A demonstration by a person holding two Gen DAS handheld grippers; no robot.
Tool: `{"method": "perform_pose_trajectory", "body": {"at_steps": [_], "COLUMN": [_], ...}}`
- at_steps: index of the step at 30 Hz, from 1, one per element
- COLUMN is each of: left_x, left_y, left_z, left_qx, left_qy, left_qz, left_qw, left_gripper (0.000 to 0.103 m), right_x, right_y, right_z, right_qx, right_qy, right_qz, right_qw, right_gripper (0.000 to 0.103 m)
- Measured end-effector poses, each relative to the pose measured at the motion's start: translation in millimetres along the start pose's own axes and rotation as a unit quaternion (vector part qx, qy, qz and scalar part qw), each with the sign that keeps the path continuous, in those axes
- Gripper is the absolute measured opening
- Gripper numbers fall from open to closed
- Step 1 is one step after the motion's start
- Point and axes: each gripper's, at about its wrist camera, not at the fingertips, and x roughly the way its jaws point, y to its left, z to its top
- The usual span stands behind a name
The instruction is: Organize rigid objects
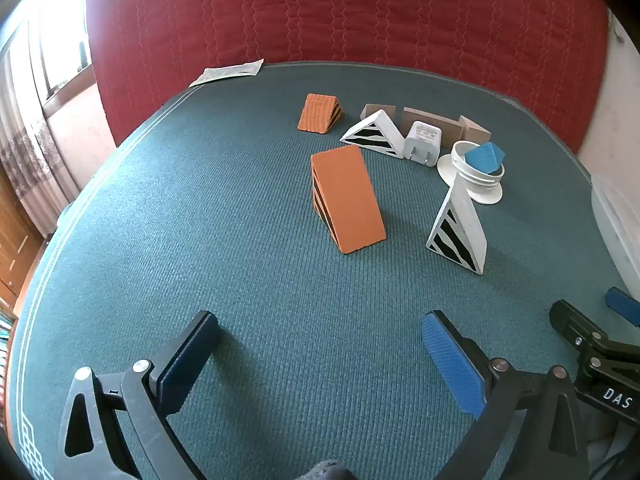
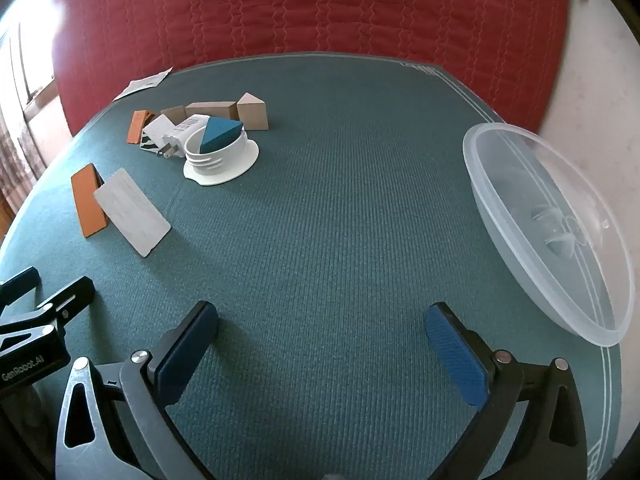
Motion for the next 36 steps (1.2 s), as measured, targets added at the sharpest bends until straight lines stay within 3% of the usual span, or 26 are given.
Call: {"method": "perform_pose_trajectory", "body": {"at_steps": [28, 36], "left_x": [2.1, 1.3], "left_y": [-4.6, 9.1], "left_z": [1.0, -3.2], "left_qx": [-0.003, -0.002], "left_qy": [0.0, -0.002], "left_qz": [0.005, -0.006], "left_qw": [1.0, 1.0], "left_gripper": [0.103, 0.103], "right_x": [-0.1, -0.2], "right_y": [0.1, 0.5], "right_z": [0.6, 0.6], "right_qx": [-0.001, -0.001], "right_qy": [0.001, 0.001], "right_qz": [-0.001, -0.001], "right_qw": [1.0, 1.0], "right_gripper": [0.103, 0.103]}}
